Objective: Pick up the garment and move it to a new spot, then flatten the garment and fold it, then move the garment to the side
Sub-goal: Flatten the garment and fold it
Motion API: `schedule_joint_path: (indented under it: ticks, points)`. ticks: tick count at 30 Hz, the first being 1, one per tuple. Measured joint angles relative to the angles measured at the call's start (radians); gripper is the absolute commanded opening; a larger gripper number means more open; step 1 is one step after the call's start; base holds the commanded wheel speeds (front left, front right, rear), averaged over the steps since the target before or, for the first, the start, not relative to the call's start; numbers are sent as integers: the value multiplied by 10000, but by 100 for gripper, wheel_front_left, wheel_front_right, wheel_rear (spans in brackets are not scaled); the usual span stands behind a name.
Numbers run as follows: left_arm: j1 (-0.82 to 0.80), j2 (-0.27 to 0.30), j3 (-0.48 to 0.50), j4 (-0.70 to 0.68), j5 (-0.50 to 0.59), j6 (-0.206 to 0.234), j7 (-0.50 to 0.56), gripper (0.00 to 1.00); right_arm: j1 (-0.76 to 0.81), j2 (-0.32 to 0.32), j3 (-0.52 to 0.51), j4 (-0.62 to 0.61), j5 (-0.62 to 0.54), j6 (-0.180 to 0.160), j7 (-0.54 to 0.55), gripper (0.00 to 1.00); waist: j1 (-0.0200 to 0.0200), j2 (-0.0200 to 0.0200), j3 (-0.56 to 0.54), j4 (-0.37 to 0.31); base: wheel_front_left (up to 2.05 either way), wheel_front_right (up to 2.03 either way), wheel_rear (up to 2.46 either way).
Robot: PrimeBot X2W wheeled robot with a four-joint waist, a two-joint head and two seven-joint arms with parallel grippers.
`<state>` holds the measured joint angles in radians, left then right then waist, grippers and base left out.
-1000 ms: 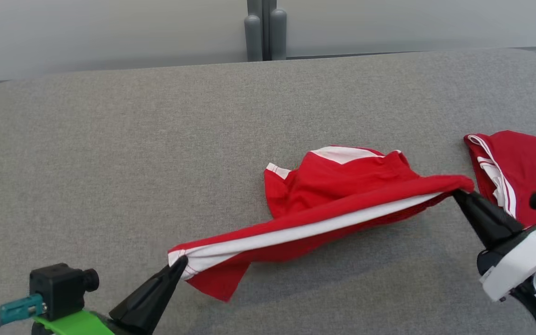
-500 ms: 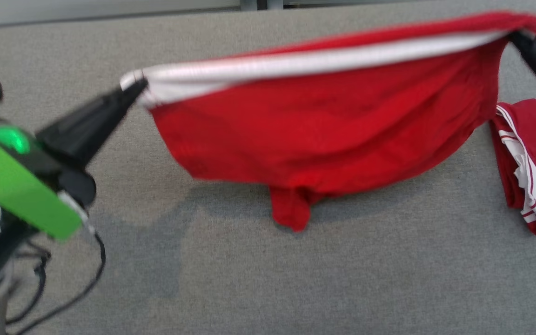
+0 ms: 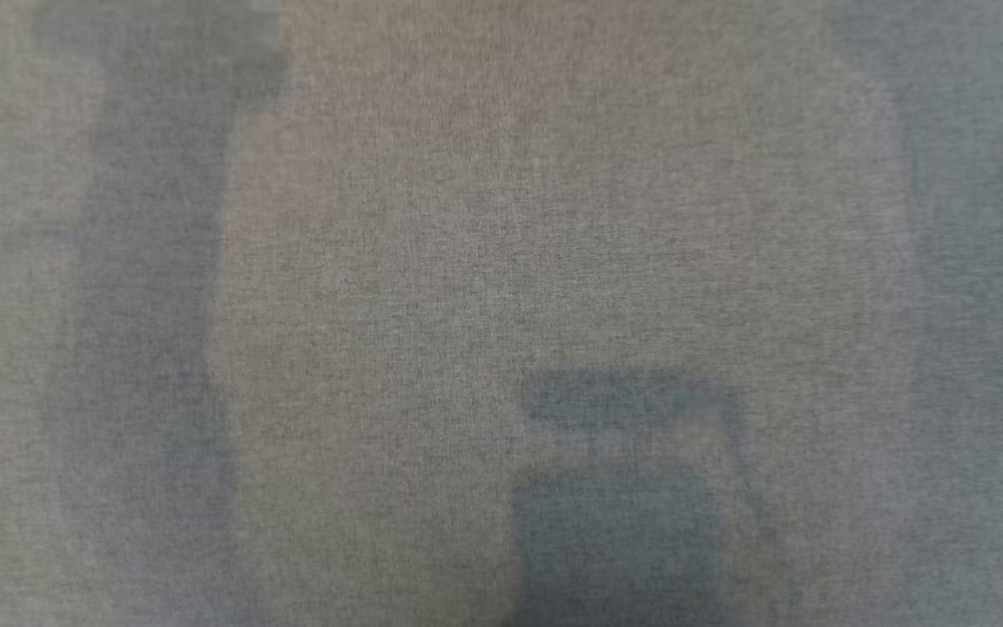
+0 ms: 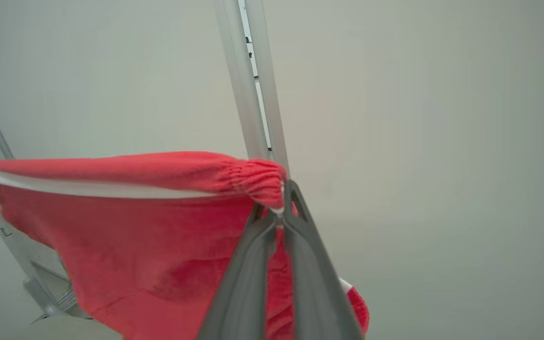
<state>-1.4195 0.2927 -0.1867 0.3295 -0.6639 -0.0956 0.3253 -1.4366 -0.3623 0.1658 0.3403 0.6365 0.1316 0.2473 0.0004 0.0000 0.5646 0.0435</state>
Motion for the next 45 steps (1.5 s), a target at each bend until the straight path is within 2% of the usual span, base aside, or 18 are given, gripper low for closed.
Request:
schedule_joint_path:
  ticks: [3,5,8,12,15,20,26,27,28,32,36,39,41,45]
  points:
    - [-984,-180,-224,1152,654,-65,-1492,0,-755,495,88,1074,-621,0,-1074,0,0,0,493,35,0,0,0]
    - [-1094,-282,-662,1910,1139,-159,-2217,0,-872,639,242,1720,-888,0,-1743,0,-1,-1,796,51,0,0,0]
    - [-736,-522,-1287,3012,1258,-278,-2903,0,-490,715,765,2604,-892,-2,-2320,0,-1,0,1163,64,0,0,0]
    - [95,-443,-2092,3825,1037,-322,-3375,0,523,629,1822,3076,-458,-4,-2713,0,-1,0,1454,10,0,0,0]
    - [615,-182,-2723,3561,328,-334,-3636,0,1260,351,2579,2851,265,-4,-3032,0,-2,0,1494,-107,0,0,0]
    - [1996,892,-3799,2410,-849,-336,-3486,0,2673,-506,3728,1705,1657,-6,-3361,0,-3,0,1242,-175,0,0,0]
    - [4836,2056,-4222,658,-1827,-326,-3567,0,5320,-1979,5133,-38,2978,-10,-3545,0,-5,0,480,-203,0,0,0]
    - [5419,2230,-4220,276,-1965,-224,-3590,0,5728,-2263,5329,-324,3095,-10,-3557,0,-5,0,307,-202,0,0,0]
    - [6706,2483,-4234,-604,-2186,165,-3620,0,6500,-2738,5517,-771,3373,-4,-3708,0,-5,0,-45,-201,0,0,0]
    - [9430,3009,-4213,-2579,-2533,1406,-3824,0,7901,-3467,5777,-1457,3557,-2,-4042,0,-5,0,-766,-209,0,0,0]
    - [12249,3300,-4155,-4424,-3055,2740,-4084,0,9343,-3958,5916,-2084,3712,2,-4278,0,-5,0,-1442,-238,0,0,0]
    - [14046,3241,-4121,-5639,-3524,3591,-4468,0,10629,-4376,5892,-2591,3985,2,-4431,0,-6,0,-1886,-250,0,0,0]
    - [14916,3152,-4134,-6293,-3847,3963,-4604,0,11506,-4671,5814,-2899,4180,2,-4533,0,-6,0,-2129,-245,0,0,0]
    - [16046,3200,-4209,-7239,-4105,4412,-4684,0,13012,-5235,5622,-3707,4470,0,-4669,0,-6,0,-2458,-186,0,0,0]
